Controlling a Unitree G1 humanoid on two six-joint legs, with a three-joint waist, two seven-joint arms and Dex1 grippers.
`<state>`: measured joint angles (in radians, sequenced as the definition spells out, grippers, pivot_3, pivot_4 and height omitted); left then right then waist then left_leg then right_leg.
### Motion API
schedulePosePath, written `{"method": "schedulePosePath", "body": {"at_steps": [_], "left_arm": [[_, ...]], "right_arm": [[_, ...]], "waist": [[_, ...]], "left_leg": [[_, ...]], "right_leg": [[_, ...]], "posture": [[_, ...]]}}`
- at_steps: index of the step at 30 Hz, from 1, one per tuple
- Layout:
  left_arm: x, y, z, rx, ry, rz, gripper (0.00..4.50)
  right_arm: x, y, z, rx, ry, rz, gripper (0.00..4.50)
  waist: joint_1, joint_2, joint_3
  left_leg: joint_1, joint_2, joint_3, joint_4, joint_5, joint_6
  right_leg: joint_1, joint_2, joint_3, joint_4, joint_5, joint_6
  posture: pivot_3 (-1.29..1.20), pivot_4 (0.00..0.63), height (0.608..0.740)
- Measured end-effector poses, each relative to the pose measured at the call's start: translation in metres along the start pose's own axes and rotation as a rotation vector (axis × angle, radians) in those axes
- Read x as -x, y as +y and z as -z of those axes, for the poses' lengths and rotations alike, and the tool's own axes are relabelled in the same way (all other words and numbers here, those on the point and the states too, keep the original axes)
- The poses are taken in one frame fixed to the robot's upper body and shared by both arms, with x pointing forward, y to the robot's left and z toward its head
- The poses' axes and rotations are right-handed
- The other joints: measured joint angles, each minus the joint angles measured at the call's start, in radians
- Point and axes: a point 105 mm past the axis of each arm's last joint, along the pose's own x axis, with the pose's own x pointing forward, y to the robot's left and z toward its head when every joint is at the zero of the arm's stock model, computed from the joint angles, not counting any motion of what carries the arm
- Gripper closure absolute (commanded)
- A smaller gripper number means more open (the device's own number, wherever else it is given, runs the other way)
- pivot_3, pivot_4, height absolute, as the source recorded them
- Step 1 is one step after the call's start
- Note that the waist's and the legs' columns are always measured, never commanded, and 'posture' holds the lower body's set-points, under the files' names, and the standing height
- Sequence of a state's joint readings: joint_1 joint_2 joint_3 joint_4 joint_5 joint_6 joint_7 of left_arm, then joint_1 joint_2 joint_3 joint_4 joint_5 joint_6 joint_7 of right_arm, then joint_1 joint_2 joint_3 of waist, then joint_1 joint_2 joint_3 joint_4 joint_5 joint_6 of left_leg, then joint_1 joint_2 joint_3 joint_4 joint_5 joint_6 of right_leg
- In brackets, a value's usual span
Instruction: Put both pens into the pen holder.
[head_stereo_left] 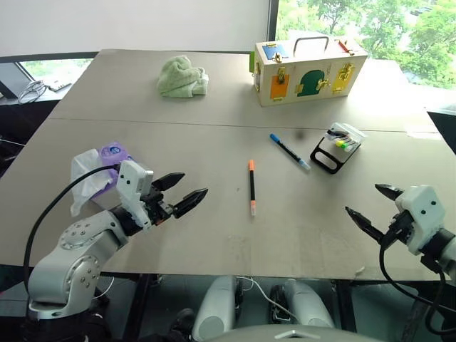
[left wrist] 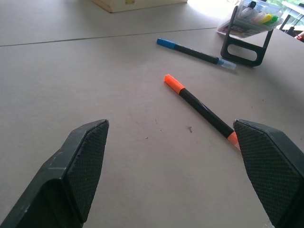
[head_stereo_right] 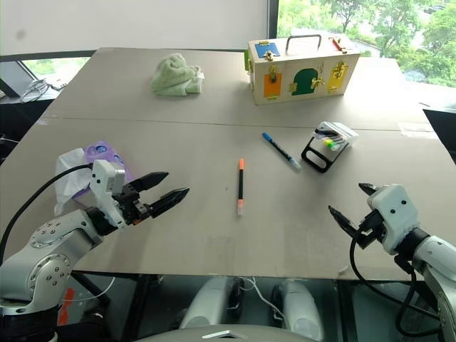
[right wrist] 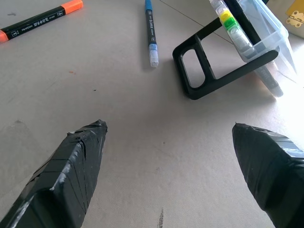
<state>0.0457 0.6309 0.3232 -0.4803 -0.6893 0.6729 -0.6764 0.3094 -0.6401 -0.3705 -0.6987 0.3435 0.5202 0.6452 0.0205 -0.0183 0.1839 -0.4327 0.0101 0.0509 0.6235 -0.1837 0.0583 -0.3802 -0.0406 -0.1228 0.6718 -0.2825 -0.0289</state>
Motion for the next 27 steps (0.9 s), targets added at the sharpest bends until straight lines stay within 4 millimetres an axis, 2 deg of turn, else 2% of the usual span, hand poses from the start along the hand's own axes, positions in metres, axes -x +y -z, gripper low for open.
{"method": "schedulePosePath", "body": {"at_steps": [3, 5, 6, 7, 9, 12, 17, 20, 22, 27], "left_arm": [[-0.001, -0.001, -0.003, -0.013, 0.004, 0.014, 0.13], [-0.007, -0.004, -0.014, -0.044, -0.015, 0.051, 0.13], [-0.007, -0.006, -0.017, -0.059, -0.013, 0.065, 0.13], [-0.01, -0.012, -0.02, -0.088, -0.002, 0.11, 0.13], [-0.009, -0.016, -0.02, -0.098, 0.001, 0.129, 0.13], [-0.007, -0.019, -0.023, -0.119, 0.01, 0.16, 0.13], [0.002, -0.029, -0.026, -0.177, 0.033, 0.196, 0.13], [0.003, -0.034, -0.029, -0.185, 0.024, 0.206, 0.13], [0.004, -0.037, -0.029, -0.188, 0.025, 0.204, 0.13], [0.005, -0.037, -0.029, -0.196, 0.021, 0.179, 0.13]], "right_arm": [[-0.007, 0.002, -0.004, -0.014, 0.012, -0.035, 0.0], [-0.019, 0.012, -0.02, -0.011, 0.0, -0.103, 0.0], [-0.026, 0.018, -0.026, -0.001, 0.004, -0.136, 0.0], [-0.044, 0.028, -0.04, 0.018, 0.029, -0.203, 0.0], [-0.05, 0.033, -0.043, 0.017, 0.044, -0.23, 0.0], [-0.084, 0.041, -0.057, -0.022, 0.08, -0.262, 0.0], [-0.133, 0.042, -0.06, -0.08, 0.197, -0.23, 0.0], [-0.148, 0.039, -0.061, -0.089, 0.239, -0.218, 0.0], [-0.173, 0.035, -0.066, -0.094, 0.298, -0.213, 0.0], [-0.207, 0.023, -0.09, -0.078, 0.372, -0.189, 0.0]], "waist": [[-0.002, 0.0, 0.0], [-0.003, 0.0, 0.0], [-0.006, 0.0, 0.0], [-0.008, 0.0, 0.001], [-0.004, 0.0, 0.0], [-0.005, 0.0, 0.001], [-0.005, 0.0, 0.001], [-0.003, 0.0, 0.001], [-0.011, 0.0, 0.001], [-0.011, 0.0, 0.001]], "left_leg": [[0.0, 0.0, 0.0, -0.001, 0.0, 0.0], [0.001, 0.0, 0.0, -0.001, -0.001, -0.001], [0.002, 0.001, 0.001, -0.001, -0.001, -0.002], [0.002, 0.001, 0.001, -0.001, -0.001, -0.003], [0.001, 0.001, 0.001, -0.001, -0.001, -0.002], [0.0, 0.001, 0.002, -0.002, 0.001, -0.001], [-0.001, 0.0, 0.006, -0.005, 0.004, -0.003], [-0.001, 0.0, 0.006, -0.005, 0.004, -0.002], [0.0, 0.0, 0.009, -0.006, 0.004, -0.002], [0.001, 0.001, 0.012, -0.006, 0.004, -0.002]], "right_leg": [[0.0, 0.001, 0.001, 0.0, 0.0, 0.0], [0.0, 0.001, 0.001, 0.0, 0.0, 0.0], [0.0, 0.001, 0.001, 0.0, 0.0, 0.0], [-0.001, 0.001, 0.002, 0.0, 0.0, 0.0], [-0.001, 0.001, 0.002, 0.0, 0.0, 0.0], [-0.003, 0.001, 0.002, 0.0, 0.0, 0.0], [-0.004, 0.001, 0.004, -0.001, 0.0, 0.0], [-0.004, 0.001, 0.004, -0.001, 0.001, 0.0], [-0.005, 0.001, 0.007, 0.0, 0.001, 0.0], [-0.008, 0.001, 0.011, 0.006, 0.002, -0.002]], "posture": [[0.0, 0.15, 0.74], [0.0, 0.15, 0.74], [0.0, 0.15, 0.74], [0.0, 0.15, 0.74], [0.0, 0.15, 0.74], [0.0, 0.15, 0.74], [0.0, 0.15, 0.74], [0.0, 0.15, 0.74], [0.0, 0.15, 0.74], [0.0, 0.15, 0.74]]}}
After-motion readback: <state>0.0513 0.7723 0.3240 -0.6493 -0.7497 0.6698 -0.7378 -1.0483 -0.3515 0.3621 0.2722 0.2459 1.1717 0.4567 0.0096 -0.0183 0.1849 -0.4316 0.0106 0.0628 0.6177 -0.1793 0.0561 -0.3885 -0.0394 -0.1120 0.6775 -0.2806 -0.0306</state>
